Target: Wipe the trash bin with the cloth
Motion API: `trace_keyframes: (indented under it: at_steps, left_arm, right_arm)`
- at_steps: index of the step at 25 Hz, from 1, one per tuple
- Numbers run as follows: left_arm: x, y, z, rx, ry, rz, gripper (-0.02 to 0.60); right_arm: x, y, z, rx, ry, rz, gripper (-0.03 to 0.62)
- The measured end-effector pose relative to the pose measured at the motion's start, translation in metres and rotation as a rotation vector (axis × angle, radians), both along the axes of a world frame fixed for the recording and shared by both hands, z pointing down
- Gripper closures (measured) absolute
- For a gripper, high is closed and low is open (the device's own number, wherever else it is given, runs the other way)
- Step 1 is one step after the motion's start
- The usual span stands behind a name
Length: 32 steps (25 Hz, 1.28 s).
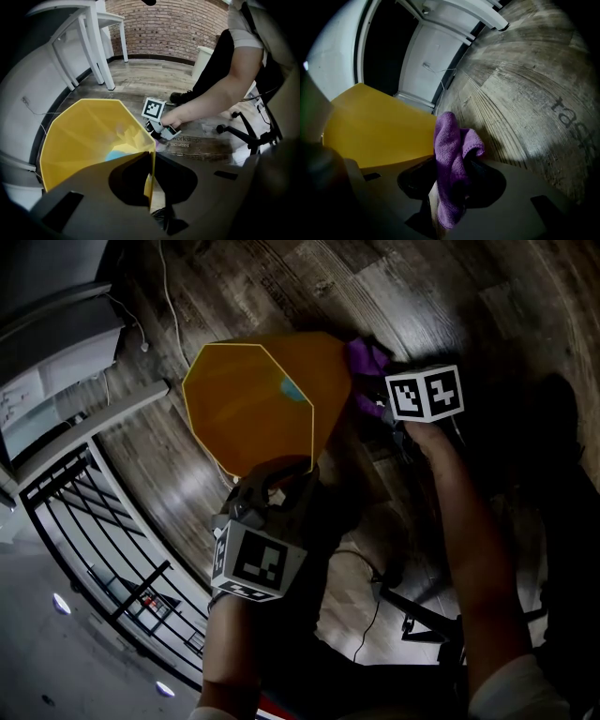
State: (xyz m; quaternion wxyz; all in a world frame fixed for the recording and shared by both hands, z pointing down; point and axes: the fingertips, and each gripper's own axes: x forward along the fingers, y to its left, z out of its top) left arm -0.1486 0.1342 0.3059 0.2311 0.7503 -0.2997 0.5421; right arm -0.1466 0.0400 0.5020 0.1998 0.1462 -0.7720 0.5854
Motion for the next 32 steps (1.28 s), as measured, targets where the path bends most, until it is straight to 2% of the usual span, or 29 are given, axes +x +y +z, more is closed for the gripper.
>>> trace_keyframes:
  at_steps: [9,12,15,18,22,26,29,31,32]
  left_arm:
    - [0.0,0.007,0.0,-0.018,0.035,-0.031,0.565]
    - [-0.003,0.006,0.0,-0.008,0.036,-0.061,0.565]
    - [-0.007,-0.004,-0.002,0.033,0.007,-0.096,0.565]
    - [-0.008,-0.027,-0.009,0.107,-0.009,-0.152,0.565]
    - [-0.006,-0.056,-0.017,0.159,0.047,-0.309,0.565]
    - [-0.001,-0.077,-0.025,0.203,0.114,-0.42,0.565]
    - [0.002,-0.081,-0.029,0.209,0.154,-0.442,0.563]
    - [0.008,-0.079,-0.031,0.198,0.169,-0.42,0.521]
    - [0.011,-0.076,-0.032,0.196,0.158,-0.377,0.486]
  right_arm:
    - [-0.001,0.0,0.039,-0.012,0.221,0.053,0.427]
    - [-0.003,0.0,0.043,-0.016,0.242,0.055,0.427]
    - [-0.003,-0.001,0.041,-0.022,0.234,0.057,0.427]
    - [0.002,-0.002,0.032,-0.026,0.215,0.092,0.427]
    - [0.013,-0.001,0.012,-0.06,0.161,0.189,0.427]
    - [0.017,0.004,-0.014,-0.082,0.086,0.242,0.427]
    - [0.016,0.002,-0.034,-0.069,0.032,0.252,0.427]
    - [0.016,-0.004,-0.049,-0.049,-0.003,0.249,0.427]
    - [0.017,-0.008,-0.057,-0.034,-0.024,0.248,0.427]
